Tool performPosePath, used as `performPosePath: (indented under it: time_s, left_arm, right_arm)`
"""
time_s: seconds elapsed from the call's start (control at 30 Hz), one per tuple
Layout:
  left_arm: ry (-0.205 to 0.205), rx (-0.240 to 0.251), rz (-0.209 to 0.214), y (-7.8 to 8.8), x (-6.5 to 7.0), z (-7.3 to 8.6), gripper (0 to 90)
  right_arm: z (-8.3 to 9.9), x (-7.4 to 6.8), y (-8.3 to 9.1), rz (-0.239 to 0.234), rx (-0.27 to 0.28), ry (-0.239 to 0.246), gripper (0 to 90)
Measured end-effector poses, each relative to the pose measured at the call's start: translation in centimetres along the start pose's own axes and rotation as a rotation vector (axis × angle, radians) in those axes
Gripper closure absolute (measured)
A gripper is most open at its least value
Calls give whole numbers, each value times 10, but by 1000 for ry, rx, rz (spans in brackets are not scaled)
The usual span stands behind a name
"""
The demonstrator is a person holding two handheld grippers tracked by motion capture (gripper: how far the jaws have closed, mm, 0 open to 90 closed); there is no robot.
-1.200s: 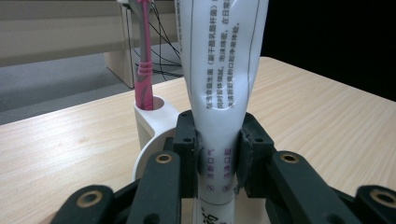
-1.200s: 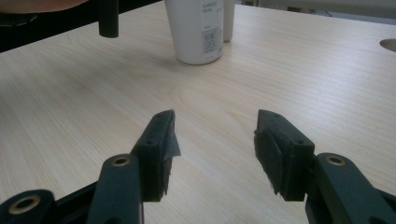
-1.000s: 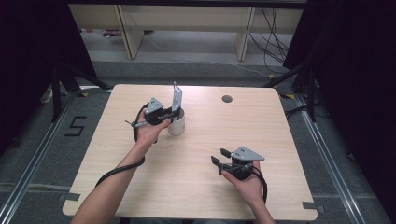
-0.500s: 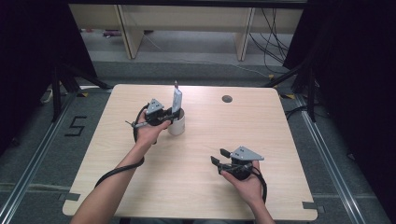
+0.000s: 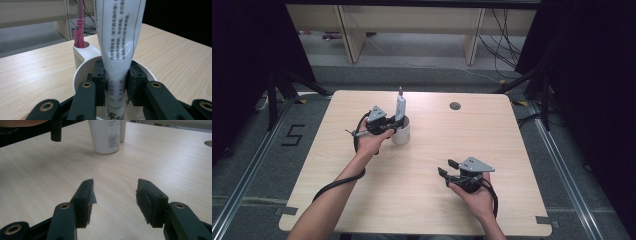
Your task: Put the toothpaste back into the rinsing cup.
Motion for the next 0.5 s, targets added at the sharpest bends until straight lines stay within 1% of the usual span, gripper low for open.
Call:
performPosePath:
  time_s: [0.03, 0.07, 0.1, 0.13, 0.17, 0.2, 0.23, 0.43, 0.5]
  left_arm:
    - [0, -3, -1, 1, 0, 0, 712]
    - [-3, -6, -3, 1, 0, 0, 712]
    - [-4, -7, -3, 2, 0, 0, 712]
    - [-2, -8, -4, 2, 0, 0, 711]
    - [-2, -9, -4, 3, 0, 0, 710]
    - [-2, -10, -5, 3, 0, 1, 710]
    - [-5, -9, -2, 3, 1, 0, 710]
    - [-12, -21, -14, 6, 0, 0, 708]
    - [-15, -23, -18, 6, 0, 1, 708]
  right_arm:
    - [0, -3, 0, -7, -6, -28, 485]
    - [0, -3, 0, -7, -6, -25, 485]
    - [1, -3, 2, -2, -23, -23, 485]
    - [0, -3, 1, -3, -14, -23, 485]
    - [0, -2, 0, -3, -5, -12, 485]
    - [0, 2, 1, 10, -11, 21, 485]
    - [0, 1, 1, 8, -9, 14, 485]
    - [0, 1, 0, 10, -2, 25, 485]
    - [0, -1, 1, -1, -16, 0, 485]
Point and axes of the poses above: each handheld gripper's, and its own axes: y roughly backward along the jaws, z roughly out of its underside, x roughly to its right, the point moved 8 cm from there along -y, roughly forward along the jaws, and after that the axes turned 11 degrees about y, right-handed, at the moved point
